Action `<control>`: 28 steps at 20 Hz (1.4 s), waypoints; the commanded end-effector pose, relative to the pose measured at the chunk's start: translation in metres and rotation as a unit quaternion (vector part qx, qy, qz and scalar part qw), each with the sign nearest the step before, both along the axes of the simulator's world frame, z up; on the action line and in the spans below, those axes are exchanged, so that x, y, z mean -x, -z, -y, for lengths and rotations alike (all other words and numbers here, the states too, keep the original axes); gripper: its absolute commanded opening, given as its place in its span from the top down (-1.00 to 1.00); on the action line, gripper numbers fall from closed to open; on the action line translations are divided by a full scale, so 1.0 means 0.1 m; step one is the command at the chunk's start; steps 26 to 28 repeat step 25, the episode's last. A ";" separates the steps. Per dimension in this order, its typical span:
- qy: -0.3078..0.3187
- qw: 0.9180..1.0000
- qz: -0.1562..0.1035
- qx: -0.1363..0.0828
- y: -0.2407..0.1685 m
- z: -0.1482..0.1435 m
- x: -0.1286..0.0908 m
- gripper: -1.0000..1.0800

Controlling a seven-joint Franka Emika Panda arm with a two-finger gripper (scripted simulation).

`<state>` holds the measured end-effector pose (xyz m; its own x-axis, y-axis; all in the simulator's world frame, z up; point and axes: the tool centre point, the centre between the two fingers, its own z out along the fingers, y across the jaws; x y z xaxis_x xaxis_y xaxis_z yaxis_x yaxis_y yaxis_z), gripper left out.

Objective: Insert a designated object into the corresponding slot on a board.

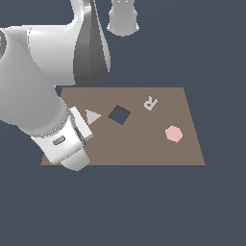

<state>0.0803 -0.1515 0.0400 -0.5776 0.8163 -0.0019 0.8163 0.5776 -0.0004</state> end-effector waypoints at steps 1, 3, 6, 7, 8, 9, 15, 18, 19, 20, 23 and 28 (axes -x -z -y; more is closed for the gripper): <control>-0.013 1.000 0.000 0.000 0.00 0.00 -0.02 1.00; -0.019 1.000 0.000 0.000 0.00 0.00 -0.03 1.00; -0.024 1.000 0.000 0.000 0.00 0.00 -0.03 1.00; -0.024 1.000 0.000 0.000 0.00 0.00 -0.03 1.00; -0.022 1.000 0.000 0.000 0.00 0.00 -0.03 1.00; -0.022 1.000 0.000 0.000 0.00 0.00 -0.03 1.00; -0.024 1.000 0.000 0.000 0.10 0.00 -0.03 1.00; -0.024 1.000 0.000 0.000 0.10 0.00 -0.03 -0.92; -0.024 1.000 0.000 0.000 0.10 0.00 -0.03 -0.92; -0.024 1.000 0.000 0.000 0.10 0.00 -0.03 -0.92; -0.024 1.000 0.000 0.000 0.10 0.00 -0.03 -0.92; -0.024 1.000 0.000 0.000 0.10 0.00 -0.03 -0.92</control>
